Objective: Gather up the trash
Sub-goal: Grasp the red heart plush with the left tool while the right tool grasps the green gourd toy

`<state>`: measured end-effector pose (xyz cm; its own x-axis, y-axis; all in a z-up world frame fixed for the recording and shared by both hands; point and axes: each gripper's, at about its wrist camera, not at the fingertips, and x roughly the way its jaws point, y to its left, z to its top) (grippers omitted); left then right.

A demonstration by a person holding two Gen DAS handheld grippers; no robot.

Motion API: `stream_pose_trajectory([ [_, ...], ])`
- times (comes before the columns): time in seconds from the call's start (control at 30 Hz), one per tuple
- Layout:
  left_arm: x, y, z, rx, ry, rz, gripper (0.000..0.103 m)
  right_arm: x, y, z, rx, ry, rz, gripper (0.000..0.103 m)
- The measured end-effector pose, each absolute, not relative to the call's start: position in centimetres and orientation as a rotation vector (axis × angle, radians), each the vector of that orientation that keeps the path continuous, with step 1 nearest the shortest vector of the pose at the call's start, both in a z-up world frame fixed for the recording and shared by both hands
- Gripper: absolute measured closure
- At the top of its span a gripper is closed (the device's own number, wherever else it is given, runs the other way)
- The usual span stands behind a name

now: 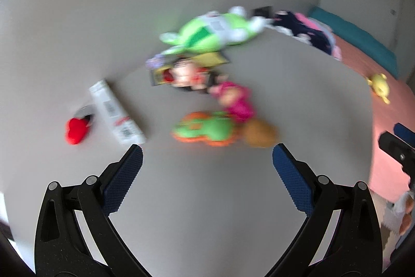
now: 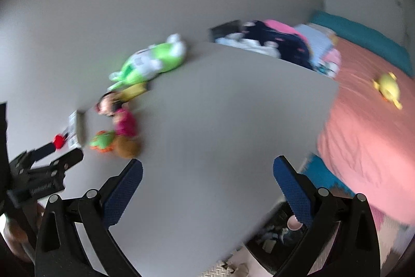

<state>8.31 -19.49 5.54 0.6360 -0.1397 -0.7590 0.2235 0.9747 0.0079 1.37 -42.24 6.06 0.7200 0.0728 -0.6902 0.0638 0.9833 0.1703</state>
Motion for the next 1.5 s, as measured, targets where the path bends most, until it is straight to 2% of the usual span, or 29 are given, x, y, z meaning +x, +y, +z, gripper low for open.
stream_pose_trajectory([
  [0.37, 10.6, -7.7, 4.0, -0.026, 0.909, -0.078, 0.006, 5.8, -32.0, 5.5, 0.071, 0.800, 0.208, 0.003],
  [0.57, 11.9, -4.3, 3.4, -0.036, 0.892, -0.002, 0.006, 8.7, -27.3, 5.2, -0.023, 0.830, 0.309, 0.003],
  [0.87, 13.6, -2.1, 2.4, 0.000, 0.892, 0.047, 0.006, 12.3, -22.7, 2.6, -0.214, 0.877, 0.341, 0.014],
  [0.97, 14.4, -1.4, 2.0, -0.019, 0.903, 0.058, 0.006, 13.3, -22.7, 1.5, -0.245, 0.902, 0.332, 0.024],
  [1.03, 15.1, -1.0, 1.7, -0.042, 0.919, 0.054, 0.006, 14.1, -22.7, 0.5, -0.257, 0.931, 0.327, 0.035],
  [1.2, 16.9, 0.3, 0.5, -0.149, 0.946, 0.075, 0.006, 14.9, -23.3, 0.3, -0.206, 0.921, 0.335, 0.036],
  [1.33, 18.2, 0.5, -0.6, -0.130, 0.971, 0.140, 0.006, 15.0, -23.1, 0.0, -0.235, 0.903, 0.346, 0.036],
  [1.43, 18.7, 0.0, -1.2, -0.090, 0.985, 0.148, 0.013, 15.4, -23.1, -0.7, -0.248, 0.923, 0.344, 0.033],
  [1.5, 19.1, -0.3, -1.6, -0.069, 0.998, 0.153, 0.026, 16.0, -23.6, -1.0, -0.188, 0.941, 0.356, 0.035],
])
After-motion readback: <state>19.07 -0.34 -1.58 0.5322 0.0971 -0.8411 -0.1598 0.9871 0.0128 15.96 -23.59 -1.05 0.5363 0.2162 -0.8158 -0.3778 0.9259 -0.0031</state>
